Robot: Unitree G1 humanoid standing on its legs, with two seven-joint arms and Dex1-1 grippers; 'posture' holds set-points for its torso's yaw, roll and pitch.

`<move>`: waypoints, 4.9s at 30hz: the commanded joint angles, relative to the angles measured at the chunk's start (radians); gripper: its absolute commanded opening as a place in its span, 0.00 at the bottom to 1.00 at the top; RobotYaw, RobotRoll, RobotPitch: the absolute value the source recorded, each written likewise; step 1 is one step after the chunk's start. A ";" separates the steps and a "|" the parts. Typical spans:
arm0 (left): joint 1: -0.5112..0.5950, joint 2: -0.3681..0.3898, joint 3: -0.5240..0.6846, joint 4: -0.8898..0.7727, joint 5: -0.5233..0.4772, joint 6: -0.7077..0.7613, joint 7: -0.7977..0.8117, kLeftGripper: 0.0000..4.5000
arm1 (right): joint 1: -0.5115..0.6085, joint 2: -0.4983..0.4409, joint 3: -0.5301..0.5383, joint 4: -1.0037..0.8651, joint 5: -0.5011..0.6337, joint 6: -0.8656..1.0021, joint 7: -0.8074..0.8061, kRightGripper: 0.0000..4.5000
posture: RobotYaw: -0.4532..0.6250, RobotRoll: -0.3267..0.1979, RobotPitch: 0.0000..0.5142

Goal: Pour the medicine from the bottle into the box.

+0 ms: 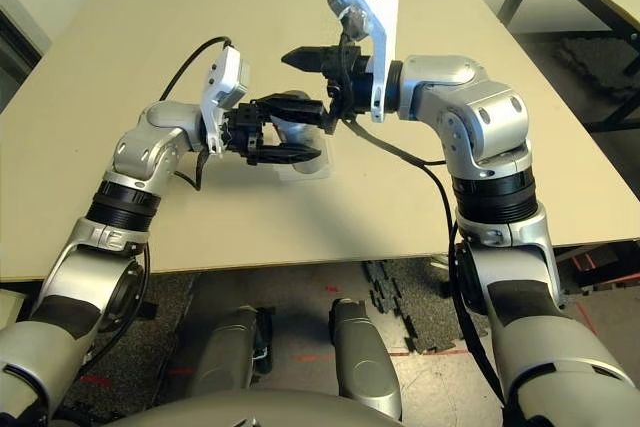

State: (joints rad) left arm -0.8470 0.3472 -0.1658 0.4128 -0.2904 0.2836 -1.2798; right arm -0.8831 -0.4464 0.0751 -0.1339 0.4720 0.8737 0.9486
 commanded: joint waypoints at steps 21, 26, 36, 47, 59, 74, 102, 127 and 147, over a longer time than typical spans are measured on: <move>0.006 0.013 -0.010 0.013 0.015 -0.011 -0.022 0.63 | 0.015 0.038 0.103 0.156 -0.120 -0.172 -0.049 1.00 | 0.28 0.62 0.33; 0.016 0.013 -0.010 -0.005 0.016 0.002 -0.018 0.63 | -0.001 0.035 0.096 0.160 -0.114 -0.171 -0.050 1.00 | 0.28 0.62 0.33; 0.039 0.040 0.004 -0.025 0.012 0.014 -0.012 0.63 | 0.021 -0.073 0.011 0.123 -0.051 -0.112 -0.040 1.00 | 0.28 0.62 0.31; 0.068 0.065 0.019 -0.047 0.008 0.029 0.002 0.63 | 0.076 -0.182 -0.081 0.042 0.054 -0.012 -0.016 1.00 | 0.28 0.62 0.32; 0.033 0.046 0.016 0.004 0.019 0.004 0.008 0.63 | 0.054 -0.100 -0.013 -0.026 0.093 0.027 -0.070 1.00 | 0.27 0.62 0.30; 0.015 0.011 0.006 0.037 0.028 -0.026 0.007 0.63 | -0.016 0.009 0.122 0.070 -0.013 -0.074 -0.072 1.00 | 0.27 0.62 0.30; 0.009 0.016 0.008 0.045 0.028 -0.032 0.005 0.63 | 0.050 -0.085 0.014 0.045 -0.012 -0.033 -0.086 1.00 | 0.26 0.62 0.28; -0.017 0.014 0.008 0.084 0.031 -0.052 -0.001 0.63 | 0.046 -0.092 0.018 -0.051 0.104 0.037 -0.067 1.00 | 0.25 0.62 0.26; -0.024 0.019 0.009 0.087 0.035 -0.052 -0.001 0.63 | -0.050 -0.010 0.149 0.146 -0.061 -0.138 0.011 0.91 | 0.28 0.62 0.27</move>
State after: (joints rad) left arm -0.8596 0.3616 -0.1491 0.4922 -0.2696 0.2361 -1.2755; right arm -0.9219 -0.4610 0.2192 0.0073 0.4159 0.7474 0.9500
